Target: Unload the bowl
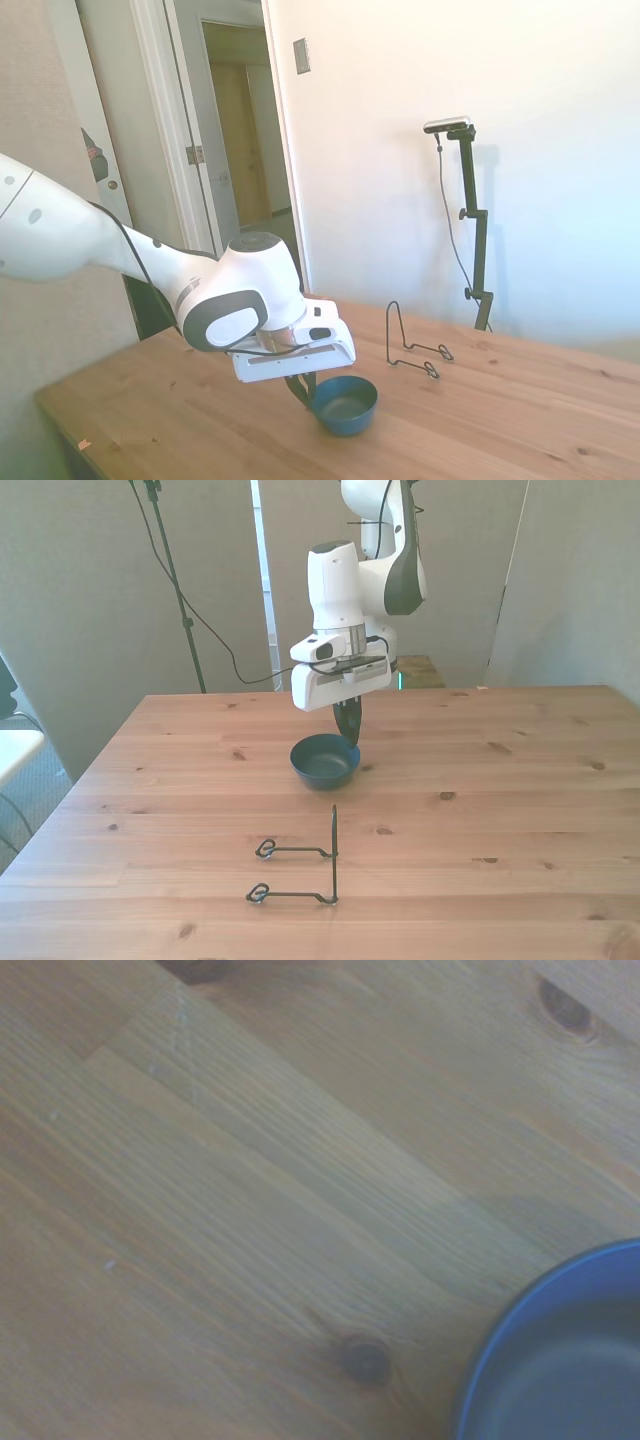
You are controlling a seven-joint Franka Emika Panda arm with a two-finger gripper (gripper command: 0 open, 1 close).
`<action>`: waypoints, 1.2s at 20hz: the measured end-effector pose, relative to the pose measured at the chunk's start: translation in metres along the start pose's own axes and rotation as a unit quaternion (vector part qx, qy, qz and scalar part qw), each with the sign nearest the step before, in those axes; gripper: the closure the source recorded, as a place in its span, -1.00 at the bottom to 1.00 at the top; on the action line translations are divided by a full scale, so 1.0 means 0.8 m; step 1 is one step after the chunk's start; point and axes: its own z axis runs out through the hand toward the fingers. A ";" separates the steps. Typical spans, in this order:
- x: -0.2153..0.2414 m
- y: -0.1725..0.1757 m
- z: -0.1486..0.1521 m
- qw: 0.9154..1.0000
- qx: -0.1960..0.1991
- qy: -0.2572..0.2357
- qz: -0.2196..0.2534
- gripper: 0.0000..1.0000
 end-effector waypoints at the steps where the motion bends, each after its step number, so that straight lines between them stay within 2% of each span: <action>1: 0.000 0.000 0.000 1.000 -0.001 0.000 0.001 -1.00; 8: 0.002 0.000 -0.001 1.000 -0.003 0.000 0.006 -1.00; 13: 0.011 0.003 -0.010 0.999 -0.020 0.008 0.029 -1.00; 21: 0.041 0.025 -0.050 0.990 -0.052 0.040 0.125 -1.00; 24: 0.054 0.032 -0.080 0.983 -0.071 0.039 0.167 -1.00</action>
